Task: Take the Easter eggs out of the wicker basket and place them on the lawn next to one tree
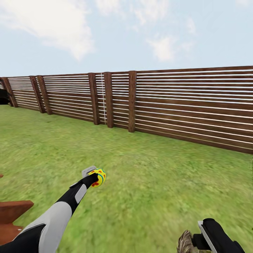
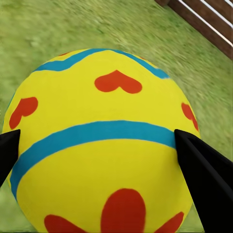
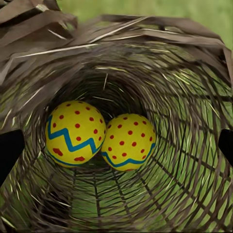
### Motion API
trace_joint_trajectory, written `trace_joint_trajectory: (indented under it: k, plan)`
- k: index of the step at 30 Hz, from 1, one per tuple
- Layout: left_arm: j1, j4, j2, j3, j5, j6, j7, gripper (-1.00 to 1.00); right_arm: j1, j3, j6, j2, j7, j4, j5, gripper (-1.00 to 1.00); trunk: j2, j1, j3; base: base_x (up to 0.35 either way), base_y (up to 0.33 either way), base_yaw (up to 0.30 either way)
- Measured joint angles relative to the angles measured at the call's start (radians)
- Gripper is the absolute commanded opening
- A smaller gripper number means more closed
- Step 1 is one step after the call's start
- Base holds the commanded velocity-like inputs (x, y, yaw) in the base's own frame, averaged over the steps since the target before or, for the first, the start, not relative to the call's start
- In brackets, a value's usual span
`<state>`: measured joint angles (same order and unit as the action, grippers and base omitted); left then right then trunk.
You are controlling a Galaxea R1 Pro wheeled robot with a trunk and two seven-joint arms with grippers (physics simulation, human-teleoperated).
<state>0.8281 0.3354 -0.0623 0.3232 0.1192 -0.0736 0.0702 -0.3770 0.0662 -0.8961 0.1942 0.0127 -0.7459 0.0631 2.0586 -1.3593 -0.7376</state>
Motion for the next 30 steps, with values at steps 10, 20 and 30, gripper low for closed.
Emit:
trace_joint_trajectory:
  k: [10, 20, 30]
  plan:
    - [0.000, 0.000, -0.005, 0.000, -0.001, 0.001, 0.000, -1.00, 0.000, 0.000, 0.000, 0.001, 0.000, 0.000, 0.000, 1.00, 0.014, -0.007, -0.006, -0.013, 0.000, 0.000]
    - [0.000, 0.000, -0.006, 0.000, -0.001, 0.000, 0.000, -1.00, 0.000, 0.003, 0.000, 0.003, 0.000, 0.000, 0.000, 1.00, 0.084, -0.045, -0.037, 0.000, 0.000, 0.000]
    - [0.000, 0.000, -0.005, 0.000, -0.001, 0.000, 0.000, -1.00, 0.000, 0.003, 0.000, 0.002, 0.000, 0.000, 0.000, 1.00, 0.154, -0.084, -0.069, 0.000, 0.000, 0.000]
